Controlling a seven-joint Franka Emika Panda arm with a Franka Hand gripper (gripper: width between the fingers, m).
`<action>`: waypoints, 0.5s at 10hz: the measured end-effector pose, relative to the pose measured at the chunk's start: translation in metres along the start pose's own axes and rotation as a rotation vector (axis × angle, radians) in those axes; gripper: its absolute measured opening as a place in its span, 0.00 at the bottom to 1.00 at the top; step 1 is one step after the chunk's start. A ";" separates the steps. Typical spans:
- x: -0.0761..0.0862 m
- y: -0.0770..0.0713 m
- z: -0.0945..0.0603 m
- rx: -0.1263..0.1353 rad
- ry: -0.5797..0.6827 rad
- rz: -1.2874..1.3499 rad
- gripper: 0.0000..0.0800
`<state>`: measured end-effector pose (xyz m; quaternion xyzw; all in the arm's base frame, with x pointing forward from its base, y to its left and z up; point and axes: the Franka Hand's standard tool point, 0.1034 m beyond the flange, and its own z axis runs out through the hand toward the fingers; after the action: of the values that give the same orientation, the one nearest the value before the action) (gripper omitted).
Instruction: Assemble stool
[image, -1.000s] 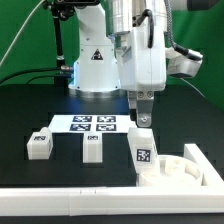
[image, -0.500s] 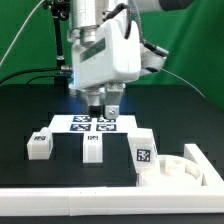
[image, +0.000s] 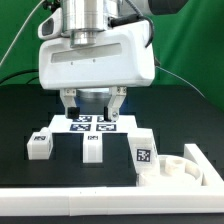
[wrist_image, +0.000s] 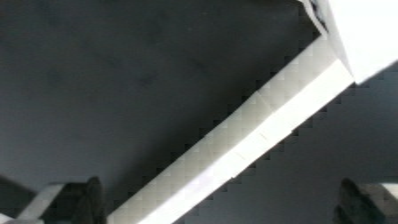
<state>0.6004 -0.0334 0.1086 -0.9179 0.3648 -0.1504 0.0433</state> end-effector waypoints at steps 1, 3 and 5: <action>-0.001 0.013 0.003 -0.010 -0.003 -0.126 0.81; -0.010 0.025 0.003 -0.006 -0.099 -0.315 0.81; -0.023 0.014 0.002 -0.017 -0.099 -0.445 0.81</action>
Offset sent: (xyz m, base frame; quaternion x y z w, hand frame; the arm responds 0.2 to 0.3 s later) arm -0.0290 0.0433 -0.0062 0.0270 -0.1155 -0.2268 0.9667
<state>0.5760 -0.0282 0.0984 -0.9823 0.1519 -0.1081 0.0190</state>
